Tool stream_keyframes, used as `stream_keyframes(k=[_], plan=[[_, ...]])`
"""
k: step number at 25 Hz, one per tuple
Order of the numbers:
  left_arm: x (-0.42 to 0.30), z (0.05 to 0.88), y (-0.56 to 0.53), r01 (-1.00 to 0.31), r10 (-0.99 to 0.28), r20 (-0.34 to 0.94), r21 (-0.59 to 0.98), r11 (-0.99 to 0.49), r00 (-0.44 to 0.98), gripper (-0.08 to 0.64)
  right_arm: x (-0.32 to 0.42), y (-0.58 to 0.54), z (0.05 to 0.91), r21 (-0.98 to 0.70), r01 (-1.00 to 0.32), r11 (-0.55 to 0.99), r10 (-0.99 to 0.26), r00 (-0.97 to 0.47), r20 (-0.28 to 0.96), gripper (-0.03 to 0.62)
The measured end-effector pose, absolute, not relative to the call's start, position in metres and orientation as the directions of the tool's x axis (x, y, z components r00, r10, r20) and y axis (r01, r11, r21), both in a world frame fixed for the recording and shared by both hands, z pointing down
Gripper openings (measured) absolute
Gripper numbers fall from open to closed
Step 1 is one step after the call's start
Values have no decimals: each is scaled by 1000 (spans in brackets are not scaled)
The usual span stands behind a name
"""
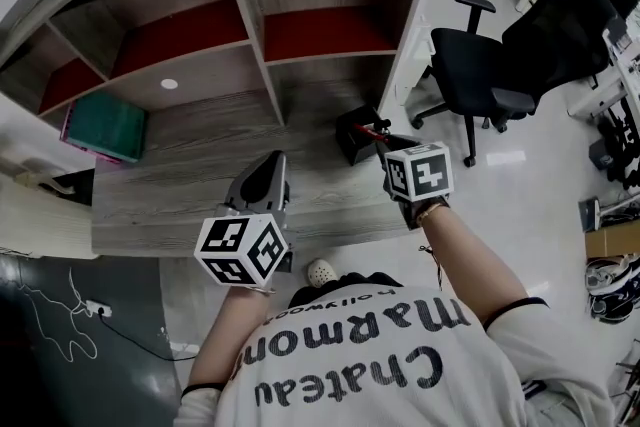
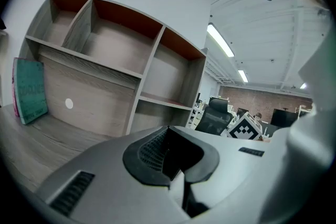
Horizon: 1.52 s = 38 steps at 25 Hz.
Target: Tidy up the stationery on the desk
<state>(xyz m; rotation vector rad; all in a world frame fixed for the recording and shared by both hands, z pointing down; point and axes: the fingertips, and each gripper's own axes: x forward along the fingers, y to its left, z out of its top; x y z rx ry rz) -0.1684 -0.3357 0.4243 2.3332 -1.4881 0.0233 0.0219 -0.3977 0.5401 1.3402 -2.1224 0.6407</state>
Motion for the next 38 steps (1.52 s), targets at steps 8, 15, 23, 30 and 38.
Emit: stream_keyframes(k=[8,15,23,30,38], plan=[[-175,417,-351,-877,-877,187,292,-381,443,15,17,-402,547,-86,-914,397,-652,-346,675,72],[-178,419,-357,-874,-872,191,295,-387,450,15,17,-411,542,-94,-919,384,-664,-345,663,72],[-188,417,-360,-877,-876,188,291,-383,445,15,6,-419,538,-84,-915,395,-671,-350,654,71],[-192,420,-361,-878,-875,193,291,-381,443,15,-6,-421,544,-90,-902,422,-661,-374,651,74],[-202,417,-353,-889,-887,190,283,-360,420,15,-9,-425,540,-49,-903,427,-680,-357,641,77]])
